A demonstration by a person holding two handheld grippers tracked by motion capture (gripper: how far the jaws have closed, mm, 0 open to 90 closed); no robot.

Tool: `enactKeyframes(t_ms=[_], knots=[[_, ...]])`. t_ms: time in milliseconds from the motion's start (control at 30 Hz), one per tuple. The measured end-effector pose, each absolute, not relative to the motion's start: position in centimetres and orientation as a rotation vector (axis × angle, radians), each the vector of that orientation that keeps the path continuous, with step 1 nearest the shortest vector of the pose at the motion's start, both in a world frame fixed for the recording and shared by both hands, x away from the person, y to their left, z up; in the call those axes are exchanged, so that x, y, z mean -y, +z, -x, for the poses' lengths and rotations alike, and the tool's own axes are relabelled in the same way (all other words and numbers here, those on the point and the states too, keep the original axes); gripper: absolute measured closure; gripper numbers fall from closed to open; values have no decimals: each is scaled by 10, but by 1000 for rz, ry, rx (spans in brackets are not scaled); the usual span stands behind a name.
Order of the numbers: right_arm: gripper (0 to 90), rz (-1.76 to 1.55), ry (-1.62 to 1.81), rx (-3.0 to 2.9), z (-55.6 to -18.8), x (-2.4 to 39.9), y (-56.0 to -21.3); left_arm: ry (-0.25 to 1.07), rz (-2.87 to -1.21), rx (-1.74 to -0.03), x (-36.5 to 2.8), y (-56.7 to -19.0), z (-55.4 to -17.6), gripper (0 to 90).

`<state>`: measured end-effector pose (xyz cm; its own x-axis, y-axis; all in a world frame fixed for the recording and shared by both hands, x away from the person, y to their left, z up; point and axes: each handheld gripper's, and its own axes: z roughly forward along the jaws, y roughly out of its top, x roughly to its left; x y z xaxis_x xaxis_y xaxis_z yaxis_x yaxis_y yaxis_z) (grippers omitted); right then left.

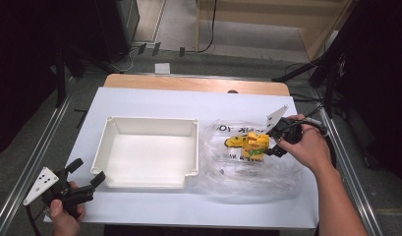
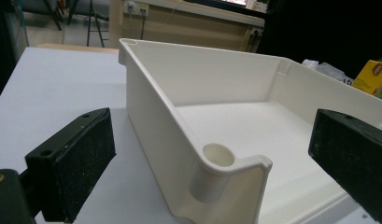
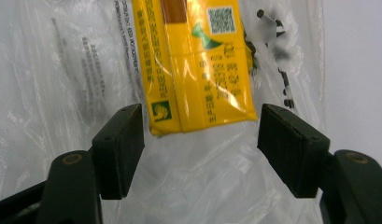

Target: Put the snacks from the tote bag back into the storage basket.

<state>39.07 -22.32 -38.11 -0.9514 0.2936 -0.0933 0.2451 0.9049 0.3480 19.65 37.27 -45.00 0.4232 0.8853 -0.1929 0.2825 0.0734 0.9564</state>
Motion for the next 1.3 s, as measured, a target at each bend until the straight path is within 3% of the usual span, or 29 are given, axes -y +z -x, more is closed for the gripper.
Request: enactKeyframes(t_ms=[533, 967, 1300], knots=[[341, -327, 462, -2957, -401, 199, -376, 622, -1471, -1094, -374, -450, -197, 12], [477, -289, 400, -3015, -405, 188, -381, 614, -1468, -1093, -374, -450, -197, 12], [503, -309, 368, -3030, -406, 184, -382, 608, -1471, -1094, -375, -450, -197, 13]])
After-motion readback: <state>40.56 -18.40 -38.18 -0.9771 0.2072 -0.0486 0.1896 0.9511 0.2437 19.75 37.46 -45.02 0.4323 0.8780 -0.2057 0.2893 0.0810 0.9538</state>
